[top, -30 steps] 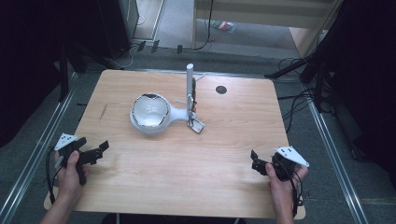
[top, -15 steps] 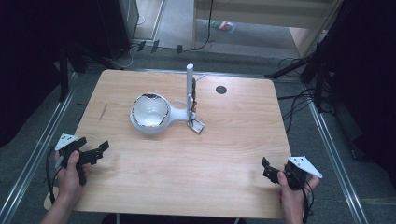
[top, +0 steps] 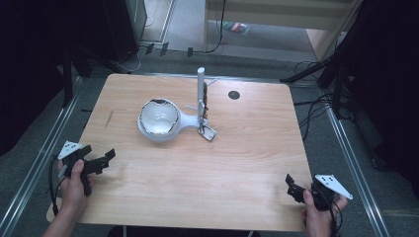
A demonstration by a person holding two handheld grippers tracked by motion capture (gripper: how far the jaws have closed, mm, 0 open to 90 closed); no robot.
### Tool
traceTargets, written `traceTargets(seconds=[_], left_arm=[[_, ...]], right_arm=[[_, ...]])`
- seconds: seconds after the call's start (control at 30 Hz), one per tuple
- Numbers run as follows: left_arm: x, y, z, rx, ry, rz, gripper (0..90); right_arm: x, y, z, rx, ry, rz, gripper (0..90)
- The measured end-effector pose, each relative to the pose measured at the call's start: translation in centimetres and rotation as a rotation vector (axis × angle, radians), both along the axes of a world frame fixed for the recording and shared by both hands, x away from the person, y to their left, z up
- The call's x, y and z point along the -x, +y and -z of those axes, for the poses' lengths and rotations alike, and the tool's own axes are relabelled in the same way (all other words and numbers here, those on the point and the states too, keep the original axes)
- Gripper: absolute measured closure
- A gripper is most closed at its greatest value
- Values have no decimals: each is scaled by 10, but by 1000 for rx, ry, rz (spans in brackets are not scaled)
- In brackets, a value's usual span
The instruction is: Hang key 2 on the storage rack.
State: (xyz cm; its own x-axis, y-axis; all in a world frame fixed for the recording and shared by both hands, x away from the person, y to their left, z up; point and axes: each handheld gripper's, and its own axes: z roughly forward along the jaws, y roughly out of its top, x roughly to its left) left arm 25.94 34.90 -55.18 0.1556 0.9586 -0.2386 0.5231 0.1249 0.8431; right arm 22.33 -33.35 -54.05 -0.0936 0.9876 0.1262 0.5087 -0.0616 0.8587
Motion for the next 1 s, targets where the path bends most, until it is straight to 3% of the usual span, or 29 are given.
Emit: traceTargets(seconds=[0.47,0.53,0.77,1.0], left_arm=[[0,0,0,-2,-1,0,7],[0,0,0,-3,-1,0,7],[0,-1,0,-8,1,-1,6],[0,-1,0,-8,3,-1,7]], right_arm=[[14,-17,4,-3,4,19,0],[18,-20,5,-26,-3,22,0],[17,-15,6,2,-8,10,0],[16,-17,6,-5,-2,21,0]])
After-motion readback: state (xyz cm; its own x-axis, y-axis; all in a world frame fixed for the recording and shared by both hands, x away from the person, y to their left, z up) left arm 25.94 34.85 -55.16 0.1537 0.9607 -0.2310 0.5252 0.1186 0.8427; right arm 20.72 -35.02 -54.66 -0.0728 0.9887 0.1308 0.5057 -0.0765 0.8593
